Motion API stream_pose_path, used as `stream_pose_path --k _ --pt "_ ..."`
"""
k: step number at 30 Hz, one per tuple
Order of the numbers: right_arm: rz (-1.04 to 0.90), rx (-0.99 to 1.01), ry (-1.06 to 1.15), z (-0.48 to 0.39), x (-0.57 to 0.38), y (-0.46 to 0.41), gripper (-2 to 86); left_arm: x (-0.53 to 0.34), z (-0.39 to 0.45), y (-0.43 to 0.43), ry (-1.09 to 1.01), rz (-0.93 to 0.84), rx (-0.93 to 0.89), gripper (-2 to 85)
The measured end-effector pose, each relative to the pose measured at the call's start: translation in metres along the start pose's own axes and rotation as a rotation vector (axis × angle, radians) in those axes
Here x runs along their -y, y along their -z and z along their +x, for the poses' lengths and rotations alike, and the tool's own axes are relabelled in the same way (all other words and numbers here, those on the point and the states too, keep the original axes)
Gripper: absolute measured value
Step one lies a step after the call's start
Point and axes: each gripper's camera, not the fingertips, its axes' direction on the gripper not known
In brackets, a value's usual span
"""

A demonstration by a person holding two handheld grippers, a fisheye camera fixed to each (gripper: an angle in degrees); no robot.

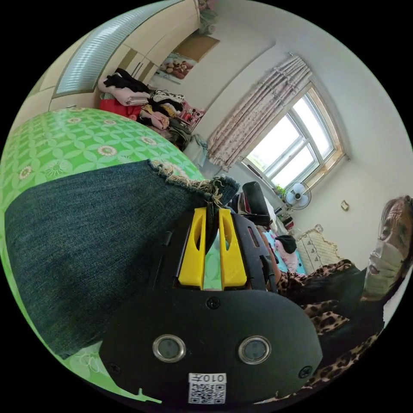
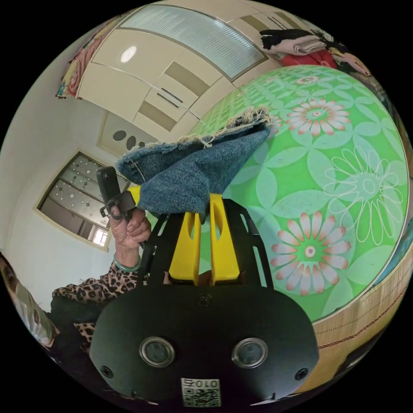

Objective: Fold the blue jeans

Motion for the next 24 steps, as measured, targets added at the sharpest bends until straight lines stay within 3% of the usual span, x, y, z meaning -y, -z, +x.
stream_pose_path --k 3,6,8,14,17,21,24 --pt "0.004 0.052 -0.044 0.011 -0.004 0.005 5.0 -0.004 -0.009 0.007 0.044 -0.012 -0.081 3.6" --pt "0.018 0.068 -0.081 0.020 -0.008 0.009 5.0 -0.013 -0.036 0.025 0.153 0.086 -0.194 3.1" --pt "0.020 0.033 -0.068 0.016 -0.008 0.010 5.0 -0.014 -0.037 0.026 0.143 0.073 -0.181 2.9" --pt "0.007 0.031 -0.087 0.020 -0.005 0.011 4.9 -0.008 -0.018 0.080 0.137 0.210 0.044 2.4" --pt "-0.029 0.000 -0.082 0.020 0.000 0.011 4.9 -0.008 -0.005 0.172 0.114 0.352 0.214 2.2" --pt "0.031 -0.045 -0.141 0.032 -0.001 0.030 4.9 -0.080 -0.019 0.337 0.250 0.663 0.434 2.0" --pt "0.085 0.010 -0.217 0.049 -0.006 0.042 5.0 -0.153 -0.042 0.409 0.417 0.716 0.542 2.0"
